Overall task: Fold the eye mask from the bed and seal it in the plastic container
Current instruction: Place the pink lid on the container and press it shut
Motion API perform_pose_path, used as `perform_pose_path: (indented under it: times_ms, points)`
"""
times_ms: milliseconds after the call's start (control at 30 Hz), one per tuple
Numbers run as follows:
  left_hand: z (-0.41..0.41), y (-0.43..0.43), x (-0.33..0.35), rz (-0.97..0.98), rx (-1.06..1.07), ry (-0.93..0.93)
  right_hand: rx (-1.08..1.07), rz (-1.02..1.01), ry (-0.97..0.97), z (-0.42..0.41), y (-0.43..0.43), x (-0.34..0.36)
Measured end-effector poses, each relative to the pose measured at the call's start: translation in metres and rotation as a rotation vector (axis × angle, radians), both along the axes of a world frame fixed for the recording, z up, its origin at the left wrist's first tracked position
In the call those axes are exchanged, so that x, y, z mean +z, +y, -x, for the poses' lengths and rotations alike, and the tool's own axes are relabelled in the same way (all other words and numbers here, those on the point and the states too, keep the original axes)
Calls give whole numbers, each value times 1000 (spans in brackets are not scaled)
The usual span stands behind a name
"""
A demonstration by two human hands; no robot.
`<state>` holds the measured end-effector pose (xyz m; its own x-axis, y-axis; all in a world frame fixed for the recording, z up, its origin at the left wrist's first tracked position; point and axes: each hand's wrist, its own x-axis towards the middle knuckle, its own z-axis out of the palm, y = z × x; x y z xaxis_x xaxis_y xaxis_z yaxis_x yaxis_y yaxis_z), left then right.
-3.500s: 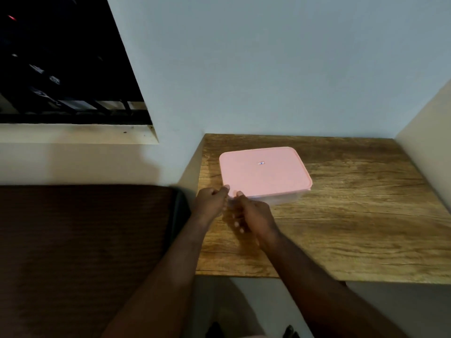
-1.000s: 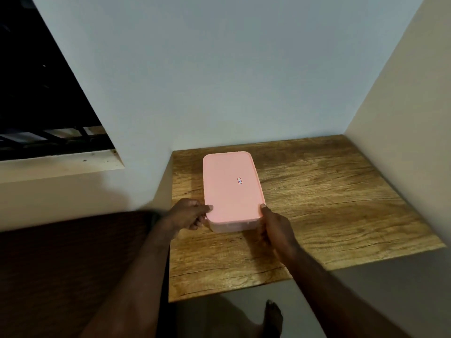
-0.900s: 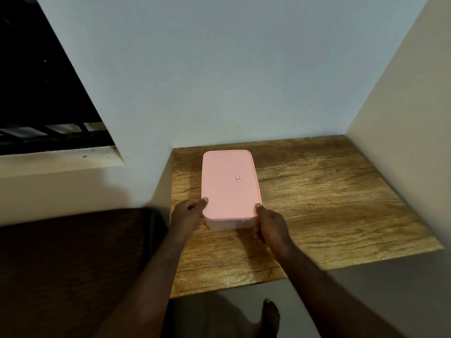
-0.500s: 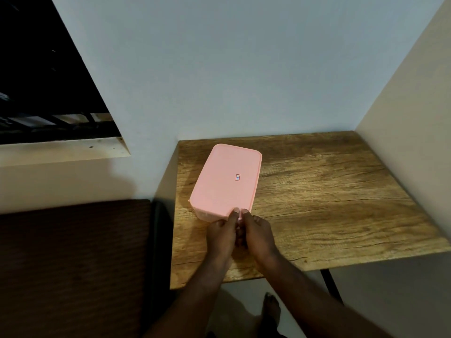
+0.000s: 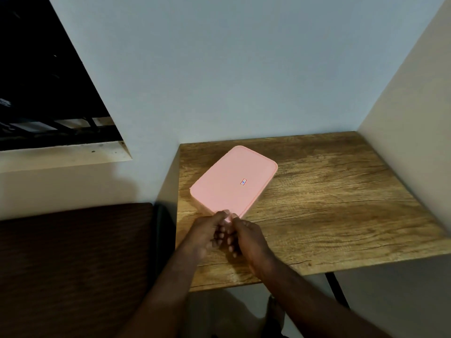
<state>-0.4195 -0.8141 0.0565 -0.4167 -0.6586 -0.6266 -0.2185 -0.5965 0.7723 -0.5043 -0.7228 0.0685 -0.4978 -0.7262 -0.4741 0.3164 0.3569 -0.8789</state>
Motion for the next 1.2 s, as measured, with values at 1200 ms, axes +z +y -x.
perform_pose_path:
  times_ms: [1200]
  points:
    - [83,45,-3,49,198,171,-208,44,93,77,-1,-9]
